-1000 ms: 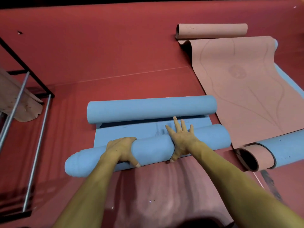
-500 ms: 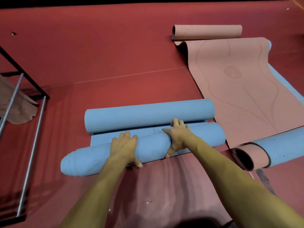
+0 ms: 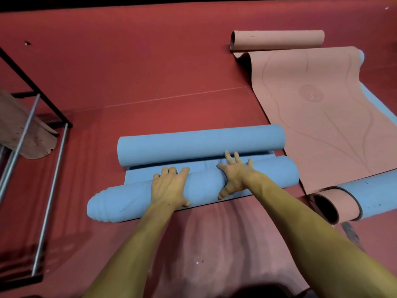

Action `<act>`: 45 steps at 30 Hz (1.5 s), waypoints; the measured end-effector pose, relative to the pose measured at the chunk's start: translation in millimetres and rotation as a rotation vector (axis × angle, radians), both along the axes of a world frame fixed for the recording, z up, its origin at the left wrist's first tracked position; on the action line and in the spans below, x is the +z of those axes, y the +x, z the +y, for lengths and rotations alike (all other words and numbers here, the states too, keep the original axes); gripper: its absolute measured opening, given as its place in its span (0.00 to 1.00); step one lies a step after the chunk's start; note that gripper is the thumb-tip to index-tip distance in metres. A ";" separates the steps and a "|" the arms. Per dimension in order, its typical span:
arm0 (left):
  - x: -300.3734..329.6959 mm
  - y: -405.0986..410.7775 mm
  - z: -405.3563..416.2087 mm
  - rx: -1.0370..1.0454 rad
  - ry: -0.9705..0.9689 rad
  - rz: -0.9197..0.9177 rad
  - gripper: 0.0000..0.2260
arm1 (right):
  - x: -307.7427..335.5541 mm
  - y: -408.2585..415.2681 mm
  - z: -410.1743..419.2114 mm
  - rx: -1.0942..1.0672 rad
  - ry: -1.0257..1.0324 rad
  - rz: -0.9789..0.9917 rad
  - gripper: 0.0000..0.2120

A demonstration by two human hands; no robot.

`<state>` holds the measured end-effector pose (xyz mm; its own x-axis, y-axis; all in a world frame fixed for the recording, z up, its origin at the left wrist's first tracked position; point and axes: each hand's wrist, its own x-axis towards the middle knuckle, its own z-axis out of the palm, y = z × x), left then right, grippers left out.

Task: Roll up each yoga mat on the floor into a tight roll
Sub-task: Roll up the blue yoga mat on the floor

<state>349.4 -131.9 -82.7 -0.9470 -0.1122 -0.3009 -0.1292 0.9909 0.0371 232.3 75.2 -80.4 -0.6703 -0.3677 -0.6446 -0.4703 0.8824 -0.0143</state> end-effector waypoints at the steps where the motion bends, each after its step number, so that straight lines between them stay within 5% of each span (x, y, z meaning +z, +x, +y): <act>1: -0.1 -0.7 -1.0 0.004 0.011 0.012 0.45 | -0.5 0.3 -0.6 -0.003 0.014 0.000 0.64; 11: -8.0 -4.4 8.1 0.036 0.006 0.012 0.42 | -18.9 8.7 4.4 0.001 -0.089 0.178 0.78; 17: -7.2 -6.3 2.9 0.087 0.135 0.076 0.43 | -15.2 13.9 9.5 -0.028 -0.208 0.232 0.59; 27: -13.4 1.2 0.7 0.118 0.114 0.156 0.41 | -20.6 8.2 -5.0 -0.006 -0.049 0.234 0.76; 30: -18.7 4.9 -0.5 0.103 0.106 0.162 0.39 | -23.4 9.9 -7.0 -0.019 -0.093 0.286 0.70; 37: -27.8 -0.1 7.8 0.118 0.013 0.122 0.54 | -29.3 13.0 10.2 0.031 -0.256 0.423 0.61; 42: -27.9 -3.1 1.2 0.079 -0.004 0.148 0.50 | -33.9 15.3 7.1 0.087 -0.160 0.428 0.67; 45: -20.1 -6.9 -3.9 0.044 -0.003 0.146 0.48 | -31.4 16.8 0.9 0.058 -0.139 0.455 0.59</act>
<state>342.6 -135.8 -102.8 -0.9750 -0.1549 -0.1596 -0.1656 0.9846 0.0560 249.1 76.1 -111.8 -0.8487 -0.4751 -0.2323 -0.5049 0.8587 0.0883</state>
